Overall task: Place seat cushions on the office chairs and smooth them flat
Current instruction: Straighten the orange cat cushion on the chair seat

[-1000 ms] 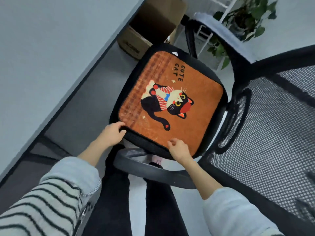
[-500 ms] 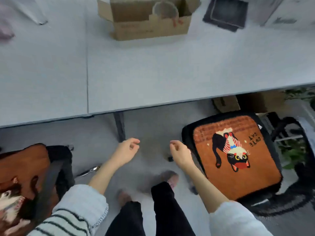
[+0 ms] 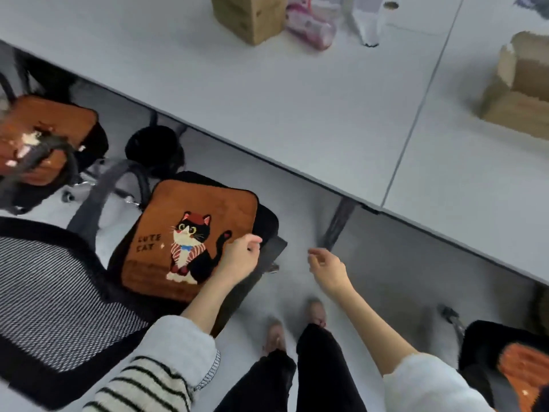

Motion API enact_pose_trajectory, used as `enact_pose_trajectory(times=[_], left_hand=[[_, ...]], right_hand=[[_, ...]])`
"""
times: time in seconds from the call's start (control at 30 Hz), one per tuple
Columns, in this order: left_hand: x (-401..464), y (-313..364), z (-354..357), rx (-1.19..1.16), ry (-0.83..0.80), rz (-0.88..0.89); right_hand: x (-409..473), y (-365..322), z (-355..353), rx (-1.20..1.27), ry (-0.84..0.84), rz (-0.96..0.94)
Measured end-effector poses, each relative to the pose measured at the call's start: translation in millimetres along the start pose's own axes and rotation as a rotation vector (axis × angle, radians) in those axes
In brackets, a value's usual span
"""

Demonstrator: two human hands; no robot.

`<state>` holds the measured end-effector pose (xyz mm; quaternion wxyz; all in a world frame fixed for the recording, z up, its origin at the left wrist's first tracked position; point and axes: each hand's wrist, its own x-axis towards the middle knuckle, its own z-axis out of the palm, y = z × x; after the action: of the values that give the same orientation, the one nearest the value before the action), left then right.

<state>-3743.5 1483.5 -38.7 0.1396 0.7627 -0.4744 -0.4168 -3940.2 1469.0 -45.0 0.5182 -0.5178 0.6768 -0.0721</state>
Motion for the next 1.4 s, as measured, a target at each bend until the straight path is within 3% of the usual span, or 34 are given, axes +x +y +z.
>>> enact_pose_trajectory(times=[0.47, 0.6, 0.73, 0.83, 0.97, 1.13, 1.23, 1.4], left_hand=[[57.7, -125.7, -71.8, -0.143, 0.207, -0.455], [84.8, -172.1, -73.5, -0.117, 0.276, -0.528], [116.7, -214.9, -79.7, -0.087, 0.327, -0.569], [147.3, -250.7, -82.8, -0.021, 0.367, -0.548], [185.4, -291.7, -88.0, 0.029, 0.336, -0.573], [205.9, -337.4, -103.5, 0.122, 0.320, -0.605], [210.6, -344.2, -108.1, 0.139, 0.345, -0.618], [220.4, -339.0, -120.2, 0.053, 0.297, -0.792]], right_hand=[[142.7, -136.2, 76.2, -0.400, -0.333, -0.146], [183.3, -156.1, 123.1, -0.443, -0.404, -0.049], [219.3, -150.1, 170.6, -0.237, -0.316, 0.275], [240.1, -130.7, 192.4, -0.292, -0.258, 0.332], [257.4, -105.0, 214.4, -0.350, -0.055, 0.373], [264.3, -94.1, 225.8, -0.347, 0.146, 0.595], [262.4, -83.9, 226.1, -0.384, 0.126, 0.532], [261.0, -84.8, 221.7, -0.300, 0.157, 0.474]])
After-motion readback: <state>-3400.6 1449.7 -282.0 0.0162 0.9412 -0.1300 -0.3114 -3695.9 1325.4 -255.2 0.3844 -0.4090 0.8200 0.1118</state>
